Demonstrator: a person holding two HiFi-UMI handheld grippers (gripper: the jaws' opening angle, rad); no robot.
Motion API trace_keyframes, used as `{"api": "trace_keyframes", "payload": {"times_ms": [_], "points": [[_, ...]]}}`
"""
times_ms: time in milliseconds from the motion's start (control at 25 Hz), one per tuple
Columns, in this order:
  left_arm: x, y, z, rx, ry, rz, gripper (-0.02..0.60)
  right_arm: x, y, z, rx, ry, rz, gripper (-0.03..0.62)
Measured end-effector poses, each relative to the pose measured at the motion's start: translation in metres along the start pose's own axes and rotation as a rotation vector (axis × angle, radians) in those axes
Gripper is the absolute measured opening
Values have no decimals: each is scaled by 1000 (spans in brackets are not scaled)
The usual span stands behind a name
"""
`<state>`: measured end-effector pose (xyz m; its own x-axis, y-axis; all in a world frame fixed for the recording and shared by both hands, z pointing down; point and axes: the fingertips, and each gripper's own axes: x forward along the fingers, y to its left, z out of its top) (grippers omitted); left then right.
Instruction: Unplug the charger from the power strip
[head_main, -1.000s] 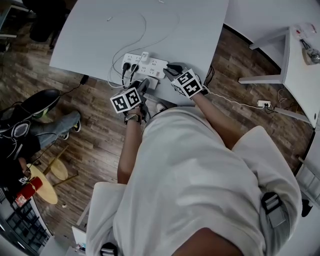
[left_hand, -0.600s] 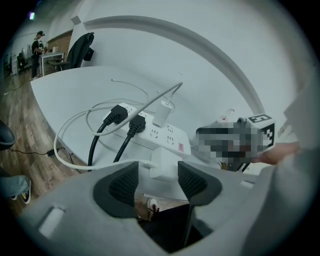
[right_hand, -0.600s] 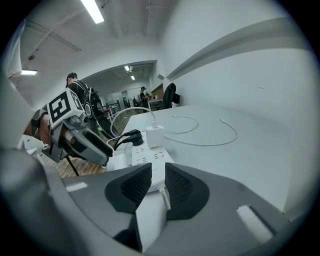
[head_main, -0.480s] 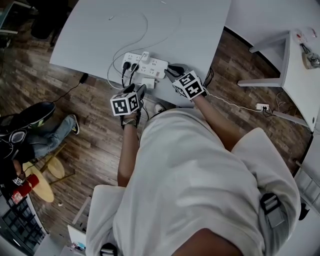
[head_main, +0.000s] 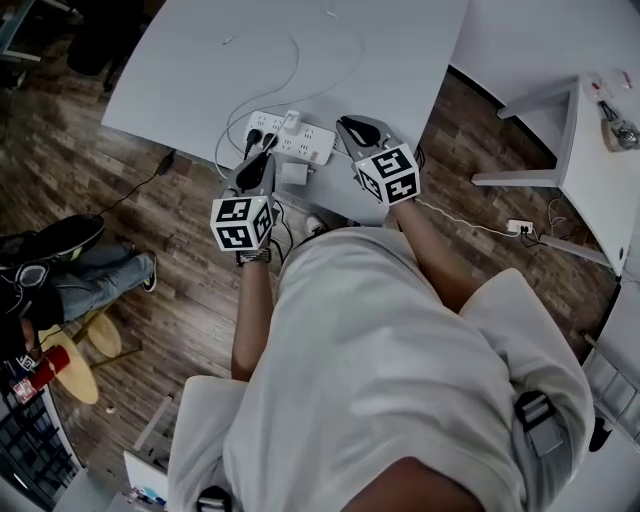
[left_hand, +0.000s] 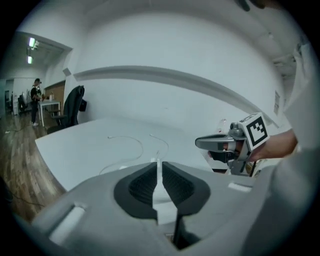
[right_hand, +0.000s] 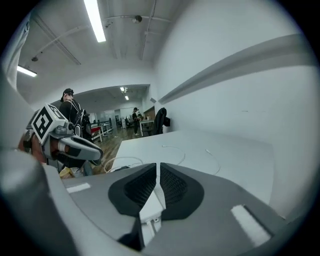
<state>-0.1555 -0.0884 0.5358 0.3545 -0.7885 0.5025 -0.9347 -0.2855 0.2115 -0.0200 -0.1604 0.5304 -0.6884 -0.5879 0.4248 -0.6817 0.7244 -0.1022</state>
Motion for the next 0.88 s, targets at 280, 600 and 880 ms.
{"api": "trace_keyframes", "payload": {"times_ms": [280,600,880], "points": [[-23,-5,88,114,-196,47,5,-30,-13,89,-65,-181,-51,3],[-53,-20,178,266,-381,79,5,-65,-12,167,-145,-313,-72,3],[-67,-47,221,350,-440,55,5,-97,0,228,-191,-446,-37,2]]}}
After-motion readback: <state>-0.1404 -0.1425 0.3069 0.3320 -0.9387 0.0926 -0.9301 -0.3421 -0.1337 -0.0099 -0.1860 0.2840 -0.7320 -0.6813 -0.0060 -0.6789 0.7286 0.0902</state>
